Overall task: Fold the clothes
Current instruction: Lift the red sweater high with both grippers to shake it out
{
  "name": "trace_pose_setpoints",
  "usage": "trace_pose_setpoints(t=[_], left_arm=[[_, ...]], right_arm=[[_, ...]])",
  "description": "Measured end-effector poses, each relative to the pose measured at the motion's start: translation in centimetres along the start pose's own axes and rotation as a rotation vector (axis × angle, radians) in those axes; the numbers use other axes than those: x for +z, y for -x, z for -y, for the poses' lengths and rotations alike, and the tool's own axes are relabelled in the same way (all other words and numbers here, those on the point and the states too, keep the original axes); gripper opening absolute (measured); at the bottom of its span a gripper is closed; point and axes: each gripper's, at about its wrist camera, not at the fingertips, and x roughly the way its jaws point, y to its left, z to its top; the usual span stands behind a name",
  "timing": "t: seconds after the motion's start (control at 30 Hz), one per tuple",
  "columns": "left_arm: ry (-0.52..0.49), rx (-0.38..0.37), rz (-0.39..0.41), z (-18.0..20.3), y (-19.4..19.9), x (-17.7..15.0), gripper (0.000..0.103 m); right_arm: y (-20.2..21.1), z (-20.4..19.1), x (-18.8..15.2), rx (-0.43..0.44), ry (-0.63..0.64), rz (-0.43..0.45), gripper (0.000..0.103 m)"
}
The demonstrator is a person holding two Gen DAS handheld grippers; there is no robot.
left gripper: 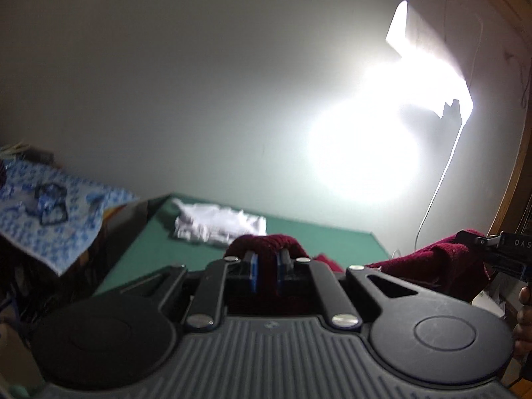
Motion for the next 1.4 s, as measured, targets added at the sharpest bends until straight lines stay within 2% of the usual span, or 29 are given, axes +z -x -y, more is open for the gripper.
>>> trace_pose_setpoints(t=[0.23, 0.47, 0.67, 0.73, 0.9, 1.13, 1.27, 1.4], left_arm=[[-0.074, -0.054, 0.172, 2.5, 1.8, 6.2, 0.004], [-0.145, -0.067, 0.384, 5.8, 5.8, 12.8, 0.004], [-0.200, -0.025, 0.539, 8.8, 8.5, 17.1, 0.005], [-0.211, -0.019, 0.551, 9.5, 8.4, 18.1, 0.005], [-0.222, 0.012, 0.498, 9.7, 5.0, 18.3, 0.005], [-0.229, 0.053, 0.389, 8.6, -1.1, 17.3, 0.006], [-0.231, 0.050, 0.257, 6.6, -8.8, 16.1, 0.007], [-0.234, 0.036, 0.084, 4.3, -18.8, 14.2, 0.007]], right_arm=[[2.0, -2.7, 5.1, 0.070, 0.059, 0.149, 0.015], [5.8, -5.5, 10.5, 0.172, 0.098, 0.332, 0.015], [9.0, -8.0, 13.4, 0.246, 0.124, 0.454, 0.015], [9.6, -8.7, 14.0, 0.254, 0.145, 0.483, 0.015], [8.8, -8.7, 14.1, 0.232, 0.158, 0.486, 0.015], [3.0, -6.1, 12.3, 0.113, 0.135, 0.374, 0.015], [-2.6, -4.5, 10.7, -0.008, 0.140, 0.301, 0.015], [-9.9, -2.0, 9.0, -0.154, 0.151, 0.195, 0.015]])
